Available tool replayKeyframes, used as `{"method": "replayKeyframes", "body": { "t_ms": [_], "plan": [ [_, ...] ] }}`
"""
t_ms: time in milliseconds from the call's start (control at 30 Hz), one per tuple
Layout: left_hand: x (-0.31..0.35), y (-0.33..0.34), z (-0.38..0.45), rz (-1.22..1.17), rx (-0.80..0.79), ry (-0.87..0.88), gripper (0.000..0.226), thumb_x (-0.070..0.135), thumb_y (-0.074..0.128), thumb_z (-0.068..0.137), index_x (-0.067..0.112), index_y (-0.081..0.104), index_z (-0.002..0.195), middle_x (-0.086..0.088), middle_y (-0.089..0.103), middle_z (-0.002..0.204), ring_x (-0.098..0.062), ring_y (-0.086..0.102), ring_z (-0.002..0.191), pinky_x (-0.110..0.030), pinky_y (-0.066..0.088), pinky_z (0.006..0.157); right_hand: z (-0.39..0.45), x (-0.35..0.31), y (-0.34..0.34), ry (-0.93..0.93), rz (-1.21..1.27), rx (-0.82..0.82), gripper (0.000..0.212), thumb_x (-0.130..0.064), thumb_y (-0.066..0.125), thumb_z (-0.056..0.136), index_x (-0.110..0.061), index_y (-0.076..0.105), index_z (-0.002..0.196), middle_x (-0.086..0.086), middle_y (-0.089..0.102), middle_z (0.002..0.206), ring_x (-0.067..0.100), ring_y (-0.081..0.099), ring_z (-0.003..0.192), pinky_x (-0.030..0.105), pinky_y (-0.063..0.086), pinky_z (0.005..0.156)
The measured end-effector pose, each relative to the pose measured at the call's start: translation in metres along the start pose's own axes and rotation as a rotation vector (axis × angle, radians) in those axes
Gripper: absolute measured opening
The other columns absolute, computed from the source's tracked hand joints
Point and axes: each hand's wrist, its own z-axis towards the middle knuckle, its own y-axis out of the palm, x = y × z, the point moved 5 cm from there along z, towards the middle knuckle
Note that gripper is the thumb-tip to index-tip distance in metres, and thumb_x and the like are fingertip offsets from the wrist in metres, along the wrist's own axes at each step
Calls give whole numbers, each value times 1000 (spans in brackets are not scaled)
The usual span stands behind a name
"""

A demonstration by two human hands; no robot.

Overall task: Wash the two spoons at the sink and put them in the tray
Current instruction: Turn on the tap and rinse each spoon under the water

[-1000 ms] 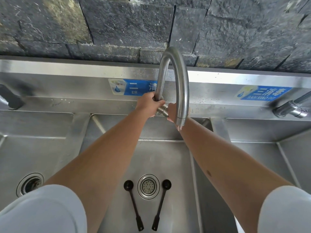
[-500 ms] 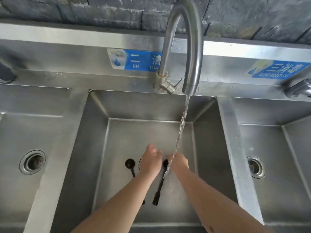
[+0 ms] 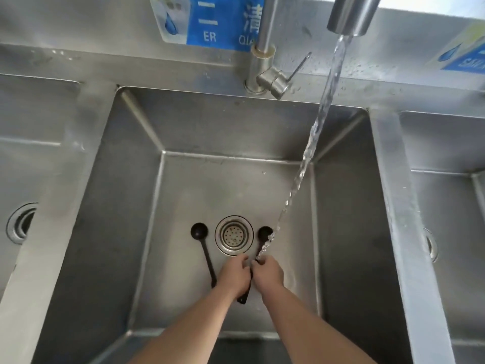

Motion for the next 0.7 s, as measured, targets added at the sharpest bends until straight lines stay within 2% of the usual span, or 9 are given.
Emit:
{"method": "replayKeyframes", "body": {
  "t_ms": [100, 200, 267, 333, 400, 533, 567, 633, 700],
  "plan": [
    [0, 5, 0, -5, -48, 57, 28, 12, 47, 89, 20, 70, 104, -6, 73, 101, -21, 64, 94, -29, 49, 79, 8, 2, 5, 10, -30, 3, 17, -22, 57, 88, -23, 52, 72, 7, 67, 89, 25, 56, 81, 26, 36, 68],
    [1, 4, -7, -24, -43, 59, 29, 13, 46, 88, 23, 72, 95, -1, 71, 88, -16, 61, 80, -23, 42, 60, 6, 4, 3, -8, -9, -53, 28, -16, 56, 90, -20, 51, 63, 3, 61, 74, 24, 54, 75, 27, 36, 64],
    [5, 0, -14, -35, -53, 49, 29, 12, 48, 85, 23, 72, 94, -3, 72, 89, -19, 64, 83, -25, 46, 65, -4, 5, -3, -26, 59, -110, 26, -12, 54, 91, -19, 57, 66, 2, 58, 69, 21, 53, 70, 28, 36, 59],
    [10, -5, -22, -104, -69, 31, 25, 12, 50, 86, 24, 71, 92, -6, 73, 95, -24, 68, 89, -33, 54, 81, -17, 5, -13, -29, 118, -166, 27, -10, 52, 93, -18, 59, 69, 4, 56, 67, 20, 50, 64, 28, 35, 57],
    [18, -13, -32, -189, -49, 1, 21, 14, 53, 86, 25, 67, 97, -7, 71, 103, -25, 68, 95, -42, 55, 90, -35, 4, -23, 0, 195, -214, 26, -8, 49, 95, -14, 61, 72, 9, 56, 66, 21, 51, 62, 29, 37, 56],
    [42, -31, -52, -292, 17, 8, 19, 28, 53, 72, 31, 63, 87, 9, 67, 89, -18, 67, 89, -39, 54, 86, -78, -5, -42, 44, 331, -265, 28, -2, 46, 95, -9, 62, 73, 10, 55, 64, 18, 51, 53, 25, 40, 46],
    [47, -34, -57, -287, 20, 18, 22, 27, 54, 75, 31, 64, 93, 9, 67, 91, -16, 65, 87, -35, 53, 82, -89, -8, -47, 48, 350, -275, 28, -3, 46, 96, -10, 62, 74, 8, 56, 63, 17, 52, 53, 23, 41, 44],
    [55, -39, -64, -284, 21, 46, 37, 18, 56, 85, 23, 59, 122, 1, 68, 102, -18, 63, 89, -31, 49, 77, -110, -14, -56, 55, 373, -297, 24, -6, 45, 98, -9, 59, 79, 5, 52, 63, 14, 47, 52, 21, 38, 43],
    [61, -43, -73, -342, 12, 64, 45, 11, 57, 89, 22, 52, 132, -6, 70, 110, -24, 67, 96, -39, 52, 87, -127, -19, -65, 52, 370, -304, 20, -8, 45, 99, -7, 58, 84, 4, 49, 64, 12, 41, 50, 22, 34, 45]
  ]
}}
